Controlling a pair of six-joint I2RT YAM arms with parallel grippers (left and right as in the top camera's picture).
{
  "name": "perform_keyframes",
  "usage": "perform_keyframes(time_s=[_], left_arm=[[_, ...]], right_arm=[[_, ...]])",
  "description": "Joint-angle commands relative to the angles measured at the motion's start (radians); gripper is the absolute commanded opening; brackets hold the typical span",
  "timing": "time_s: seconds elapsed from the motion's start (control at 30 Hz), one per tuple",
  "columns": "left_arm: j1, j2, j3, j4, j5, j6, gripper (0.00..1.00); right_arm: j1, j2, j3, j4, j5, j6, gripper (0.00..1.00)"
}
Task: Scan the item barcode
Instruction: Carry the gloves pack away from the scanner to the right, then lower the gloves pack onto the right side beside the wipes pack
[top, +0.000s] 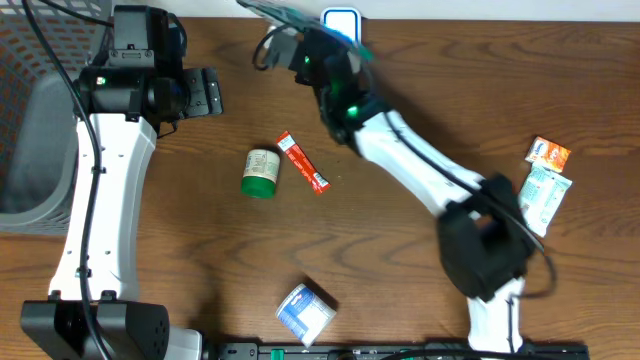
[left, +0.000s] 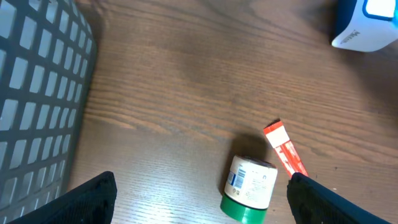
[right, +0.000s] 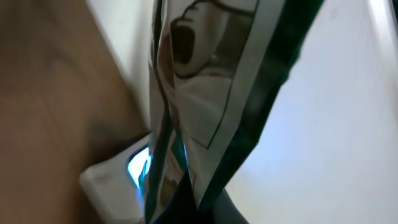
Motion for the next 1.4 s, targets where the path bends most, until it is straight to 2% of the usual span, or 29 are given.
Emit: perform_keyframes(time_s=[0.0,0.3,0.47,0.6,0.7,0.93,1.03,1.13,1.27,1.37], left_arm=[[0.003,0.013,-0.002,-0.003,-0.013,0.006,0.88],[0.003,0.013,-0.002,-0.003,-0.013,0.006,0.88],[0.003,0.013,-0.002,-0.003,-0.013,0.006,0.88],[0.003,0.013,-0.002,-0.003,-0.013,0.006,0.88],[0.003,0.013,-0.002,-0.003,-0.013,0.006,0.88],[0.003,0.013,-0.002,-0.003,-0.013,0.006,0.88],[0.003,0.013,-0.002,-0.003,-0.013,0.006,0.88],[0.003,0.013,-0.002,-0.003,-0.013,0.006,0.88],[0.003,0.013,-0.002,-0.003,-0.013,0.006,0.88],[0.003,0.013,-0.002,-0.003,-0.013,0.006,0.88]], right_arm=[[-0.042,-0.119,0.007,-0.144,-0.135,0.264,0.01],[-0.127,-0.348,0.007,-0.644,-0.410,0.525,0.01],[-0.200,-0.370,0.006,-0.875,-0.655,0.623,0.01],[-0.254,-0.350,-0.008,-1.024,-0.791,0.628,0.01],[-0.298,-0.348,-0.034,-1.083,-0.764,0.644,0.01],[-0.468,-0.348,-0.096,-1.280,-0.499,0.683,0.01],[-0.540,-0.348,-0.156,-1.291,-0.411,0.684,0.01],[-0.607,-0.348,-0.245,-1.231,-0.298,0.710,0.01],[-0.677,-0.348,-0.392,-1.064,-0.206,0.697,0.01],[-0.712,-0.348,-0.491,-0.921,-0.201,0.611,0.01]])
